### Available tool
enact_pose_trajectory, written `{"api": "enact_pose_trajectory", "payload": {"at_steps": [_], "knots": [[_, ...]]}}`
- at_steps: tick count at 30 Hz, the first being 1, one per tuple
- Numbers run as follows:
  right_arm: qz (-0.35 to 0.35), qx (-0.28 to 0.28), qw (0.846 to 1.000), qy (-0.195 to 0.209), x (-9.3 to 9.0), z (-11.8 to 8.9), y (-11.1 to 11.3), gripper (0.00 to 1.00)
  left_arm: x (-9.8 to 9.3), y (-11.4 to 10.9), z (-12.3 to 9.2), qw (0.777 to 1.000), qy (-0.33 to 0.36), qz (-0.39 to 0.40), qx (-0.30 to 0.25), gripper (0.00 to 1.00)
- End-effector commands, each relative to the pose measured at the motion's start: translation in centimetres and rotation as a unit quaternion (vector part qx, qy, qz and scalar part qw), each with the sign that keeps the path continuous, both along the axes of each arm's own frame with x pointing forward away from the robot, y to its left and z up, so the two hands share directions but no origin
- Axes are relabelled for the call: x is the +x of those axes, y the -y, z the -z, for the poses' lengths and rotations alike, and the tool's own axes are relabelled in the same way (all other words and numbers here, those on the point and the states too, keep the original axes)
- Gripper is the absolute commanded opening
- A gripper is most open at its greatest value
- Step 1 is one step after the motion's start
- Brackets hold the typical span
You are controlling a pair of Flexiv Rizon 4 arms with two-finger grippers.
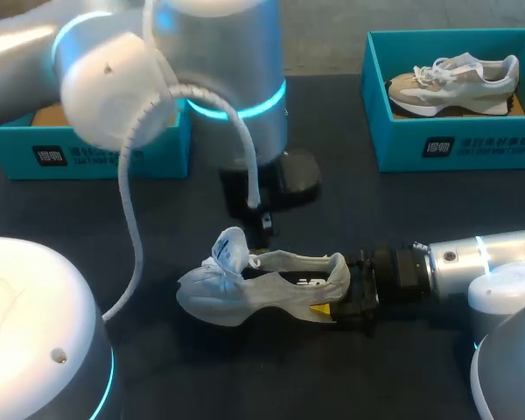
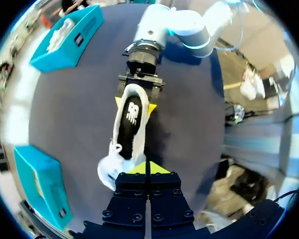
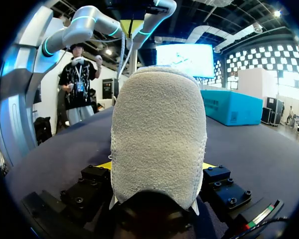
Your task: Take the shoe out of the shoebox, open the shoe tongue, remove and reinsert the insole, then place the shoe into the shoebox
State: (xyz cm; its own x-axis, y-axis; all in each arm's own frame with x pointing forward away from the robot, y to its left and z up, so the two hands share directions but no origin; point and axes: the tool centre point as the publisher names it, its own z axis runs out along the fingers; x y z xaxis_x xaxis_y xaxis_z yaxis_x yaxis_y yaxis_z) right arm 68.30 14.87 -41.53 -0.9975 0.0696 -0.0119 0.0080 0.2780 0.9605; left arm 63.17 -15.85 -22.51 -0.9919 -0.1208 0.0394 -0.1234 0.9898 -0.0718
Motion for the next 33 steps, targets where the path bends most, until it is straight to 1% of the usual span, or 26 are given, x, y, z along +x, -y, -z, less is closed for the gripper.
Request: {"api": "enact_pose_trajectory", "payload": {"at_steps": [1,2,3,16,20,23,25,29,33], "knots": [[0.001,-0.001,1.0,0.0,-0.1,0.1,-0.1,0.0,1.1,1.1,1.7,0.999,-0.019,0.044,-0.018,0.0],[0.001,-0.001,1.0,0.0,-0.1,0.1,-0.1,0.0,1.3,1.1,1.9,0.998,-0.016,0.064,-0.023,0.0],[0.001,-0.001,1.0,0.0,-0.1,0.1,-0.1,0.0,1.5,1.2,2.3,0.997,-0.004,0.067,-0.022,0.0],[0.001,-0.001,1.0,0.0,-0.1,0.1,-0.1,0.0,1.5,1.2,2.3,0.997,-0.004,0.067,-0.022,0.0],[0.001,-0.001,1.0,0.0,-0.1,0.1,-0.1,0.0,2.9,1.9,4.1,0.993,-0.015,0.109,-0.048,0.0],[0.001,-0.001,1.0,0.0,-0.1,0.1,-0.1,0.0,3.5,2.2,5.4,0.989,-0.024,0.134,-0.055,0.0],[0.001,-0.001,1.0,0.0,-0.1,0.1,-0.1,0.0,3.7,2.4,6.1,0.989,-0.022,0.14,-0.047,0.0],[0.001,-0.001,1.0,0.0,-0.1,0.1,-0.1,0.0,3.7,3.1,7.4,0.985,-0.027,0.161,-0.048,0.0],[0.001,-0.001,1.0,0.0,-0.1,0.1,-0.1,0.0,3.2,3.8,8.5,0.982,-0.027,0.18,-0.045,0.0]]}}
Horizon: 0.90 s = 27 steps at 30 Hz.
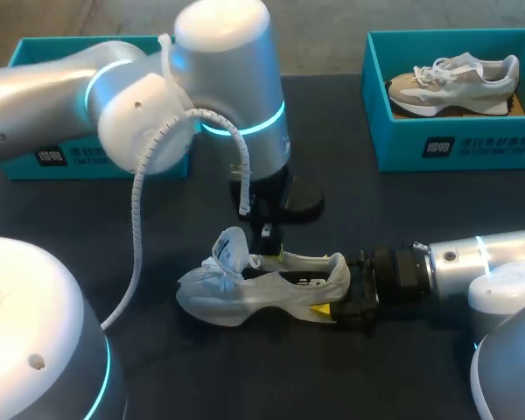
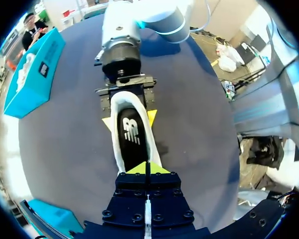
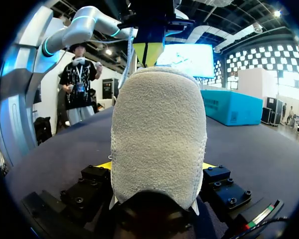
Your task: Take the shoe out of the shoebox, open the shoe tongue, remove and reinsert the insole, then place the shoe into the shoebox
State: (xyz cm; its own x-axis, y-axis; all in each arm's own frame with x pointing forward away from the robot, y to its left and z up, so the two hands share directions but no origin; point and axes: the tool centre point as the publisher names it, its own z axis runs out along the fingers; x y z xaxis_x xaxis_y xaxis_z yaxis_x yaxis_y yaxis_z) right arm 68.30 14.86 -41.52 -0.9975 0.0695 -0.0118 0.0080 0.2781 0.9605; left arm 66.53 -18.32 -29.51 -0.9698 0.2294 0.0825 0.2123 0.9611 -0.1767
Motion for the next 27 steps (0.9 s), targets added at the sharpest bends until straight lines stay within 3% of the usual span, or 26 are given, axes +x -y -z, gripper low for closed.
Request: {"api": "enact_pose_trajectory", "payload": {"at_steps": [1,15,27], "knots": [[0.001,-0.001,1.0,0.0,-0.1,0.1,-0.1,0.0,-0.2,1.5,1.8,1.0,-0.001,0.01,0.006,0.0],[0.001,-0.001,1.0,0.0,-0.1,0.1,-0.1,0.0,-0.2,1.7,2.3,1.0,0.002,0.017,0.013,0.0],[0.001,-0.001,1.0,0.0,-0.1,0.1,-0.1,0.0,1.2,4.1,5.6,0.999,-0.019,0.029,0.01,0.0]]}}
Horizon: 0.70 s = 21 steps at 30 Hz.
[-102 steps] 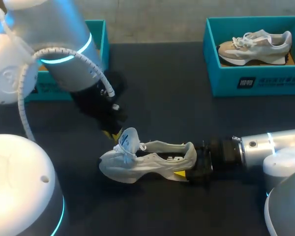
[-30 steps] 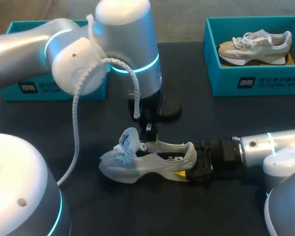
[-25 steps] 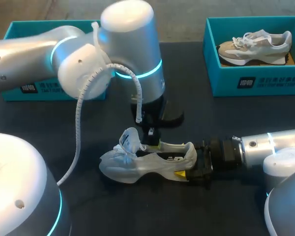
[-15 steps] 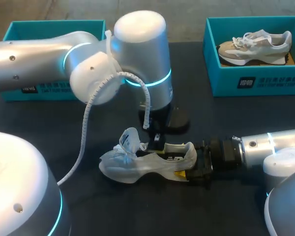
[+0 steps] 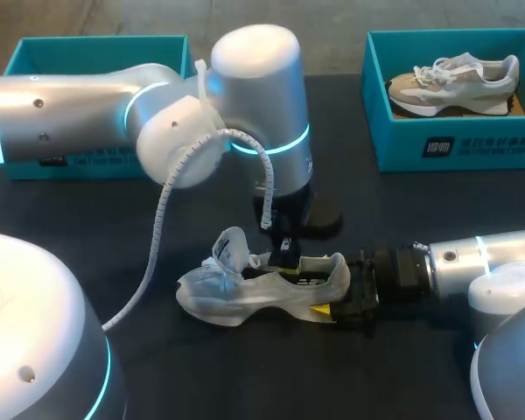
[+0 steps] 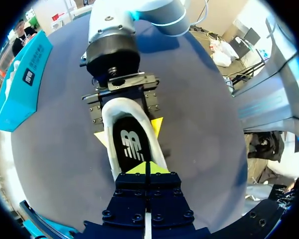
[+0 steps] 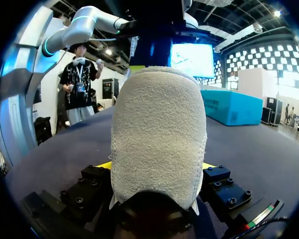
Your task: Take the shoe out of the shoebox, open the shoe tongue, remove and reinsert the insole, then place the shoe into the shoebox
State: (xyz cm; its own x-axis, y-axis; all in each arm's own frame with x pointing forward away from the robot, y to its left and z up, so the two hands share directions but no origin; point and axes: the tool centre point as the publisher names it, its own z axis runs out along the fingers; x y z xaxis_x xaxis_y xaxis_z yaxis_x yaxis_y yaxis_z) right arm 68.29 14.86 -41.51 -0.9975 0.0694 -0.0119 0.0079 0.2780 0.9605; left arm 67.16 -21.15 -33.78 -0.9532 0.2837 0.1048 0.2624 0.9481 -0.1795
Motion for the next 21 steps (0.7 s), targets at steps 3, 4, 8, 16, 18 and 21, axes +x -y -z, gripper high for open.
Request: {"api": "enact_pose_trajectory", "payload": {"at_steps": [3,4,8,16,18,21], "knots": [[0.001,-0.001,1.0,0.0,-0.1,0.2,-0.1,0.0,0.4,1.3,2.0,1.0,-0.013,0.004,0.015,0.0],[0.001,-0.001,1.0,0.0,-0.1,0.2,-0.1,0.0,0.3,1.3,2.2,1.0,-0.013,0.004,0.017,0.0],[0.001,-0.001,1.0,0.0,-0.1,0.2,-0.1,0.0,-0.2,1.0,3.2,1.0,-0.013,0.008,0.025,0.0],[0.001,-0.001,1.0,0.0,-0.1,0.2,-0.1,0.0,-0.4,-0.1,4.3,0.999,-0.018,0.005,0.035,0.0],[0.001,-0.001,1.0,0.0,-0.1,0.2,-0.1,0.0,-0.6,-0.4,4.5,0.999,-0.018,0.004,0.038,0.0],[0.001,-0.001,1.0,0.0,-0.1,0.2,-0.1,0.0,-0.8,-1.1,4.8,0.999,-0.021,0.003,0.042,0.0]]}}
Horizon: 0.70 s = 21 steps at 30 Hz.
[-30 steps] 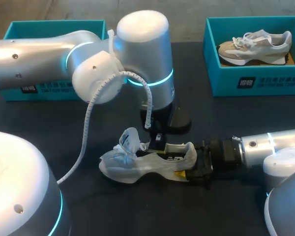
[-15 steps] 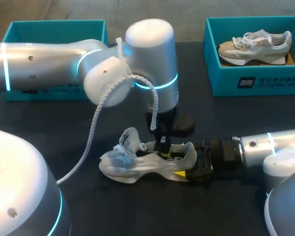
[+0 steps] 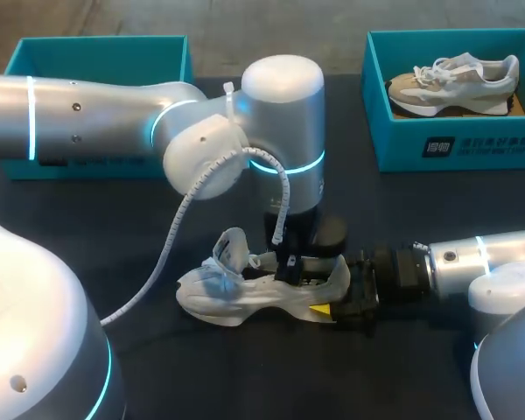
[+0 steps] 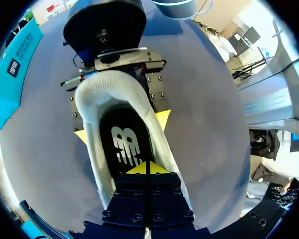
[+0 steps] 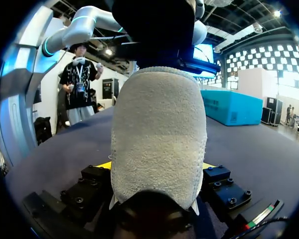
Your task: Take the shoe out of the shoebox, open the shoe tongue, remove and reinsert the insole, then place the shoe into the shoebox
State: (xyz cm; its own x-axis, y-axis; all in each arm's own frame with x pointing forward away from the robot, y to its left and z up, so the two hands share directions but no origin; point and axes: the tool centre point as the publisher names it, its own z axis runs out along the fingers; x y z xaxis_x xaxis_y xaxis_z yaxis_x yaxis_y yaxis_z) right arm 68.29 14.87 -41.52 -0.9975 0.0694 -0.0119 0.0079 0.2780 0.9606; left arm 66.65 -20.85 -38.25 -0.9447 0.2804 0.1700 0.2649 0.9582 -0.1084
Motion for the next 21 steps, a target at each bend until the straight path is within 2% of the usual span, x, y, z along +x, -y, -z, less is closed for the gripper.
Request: {"api": "enact_pose_trajectory", "payload": {"at_steps": [1,11,21], "knots": [[0.001,-0.001,1.0,0.0,-0.1,0.2,-0.1,0.0,-0.3,-1.0,0.4,1.0,-0.001,-0.002,0.001,0.0],[0.001,-0.001,1.0,0.0,-0.1,0.2,-0.1,0.0,-0.8,-3.2,1.3,0.999,-0.032,-0.004,0.02,0.0],[0.001,-0.001,1.0,0.0,-0.1,0.2,-0.1,0.0,-2.1,-3.5,2.2,0.998,-0.052,-0.002,0.021,0.0]]}}
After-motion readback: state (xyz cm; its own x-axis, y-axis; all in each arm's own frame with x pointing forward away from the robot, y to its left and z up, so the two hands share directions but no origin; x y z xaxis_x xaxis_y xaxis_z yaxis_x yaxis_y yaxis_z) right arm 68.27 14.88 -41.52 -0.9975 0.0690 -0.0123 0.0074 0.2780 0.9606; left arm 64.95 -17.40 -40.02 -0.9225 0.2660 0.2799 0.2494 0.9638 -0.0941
